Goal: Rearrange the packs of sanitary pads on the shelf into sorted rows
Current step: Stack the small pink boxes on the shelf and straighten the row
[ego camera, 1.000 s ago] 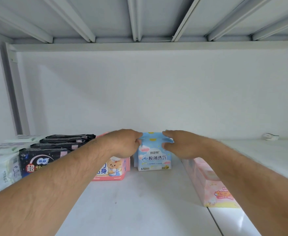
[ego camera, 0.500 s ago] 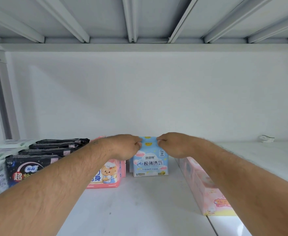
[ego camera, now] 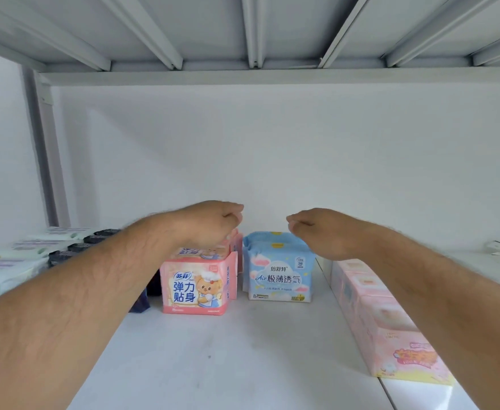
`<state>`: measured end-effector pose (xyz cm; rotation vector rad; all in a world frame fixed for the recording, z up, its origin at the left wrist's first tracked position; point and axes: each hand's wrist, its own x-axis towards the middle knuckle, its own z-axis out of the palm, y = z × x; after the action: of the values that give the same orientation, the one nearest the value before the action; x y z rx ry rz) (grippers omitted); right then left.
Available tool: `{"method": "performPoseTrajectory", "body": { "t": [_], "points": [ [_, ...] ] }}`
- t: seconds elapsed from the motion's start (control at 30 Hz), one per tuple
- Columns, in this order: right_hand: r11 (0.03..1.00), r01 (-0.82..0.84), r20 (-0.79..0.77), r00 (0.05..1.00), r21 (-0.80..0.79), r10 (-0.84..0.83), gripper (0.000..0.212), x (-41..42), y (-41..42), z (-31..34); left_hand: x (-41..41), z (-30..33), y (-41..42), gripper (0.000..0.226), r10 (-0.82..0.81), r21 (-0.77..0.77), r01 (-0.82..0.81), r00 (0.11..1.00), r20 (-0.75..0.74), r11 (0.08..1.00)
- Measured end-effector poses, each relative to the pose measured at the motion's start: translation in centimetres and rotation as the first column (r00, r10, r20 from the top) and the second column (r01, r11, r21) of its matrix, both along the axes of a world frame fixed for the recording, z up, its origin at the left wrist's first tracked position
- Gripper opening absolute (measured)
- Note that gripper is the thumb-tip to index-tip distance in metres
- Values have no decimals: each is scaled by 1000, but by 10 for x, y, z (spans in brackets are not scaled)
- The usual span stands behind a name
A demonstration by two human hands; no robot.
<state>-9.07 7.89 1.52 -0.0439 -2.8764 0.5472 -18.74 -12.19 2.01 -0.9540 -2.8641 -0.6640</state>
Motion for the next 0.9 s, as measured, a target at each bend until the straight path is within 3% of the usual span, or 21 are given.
{"method": "performPoseTrajectory", "body": {
  "t": [0.17,0.3,0.47,0.6,0.9],
  "points": [
    [1000,-17,-22,1000,-13,16,41,9,-28,9,0,8,-60,47,64,0,-64,996,-65,998],
    [998,-31,-15,999,51,32,40,8,-63,4,-4,3,-96,45,67,-127,-72,997,-49,989],
    [994,-53,10,999,94,52,40,-4,-109,-16,-5,-12,-113,35,-61,-230,52,997,-35,972],
    [994,23,8,1000,103,-24,32,-12,-131,-36,-10,-23,-113,34,-126,-342,96,990,-65,935],
    [967,12,-20,1000,256,-7,36,-17,-137,-44,-13,-37,-113,38,-208,-396,136,967,-145,908]
  ]
}}
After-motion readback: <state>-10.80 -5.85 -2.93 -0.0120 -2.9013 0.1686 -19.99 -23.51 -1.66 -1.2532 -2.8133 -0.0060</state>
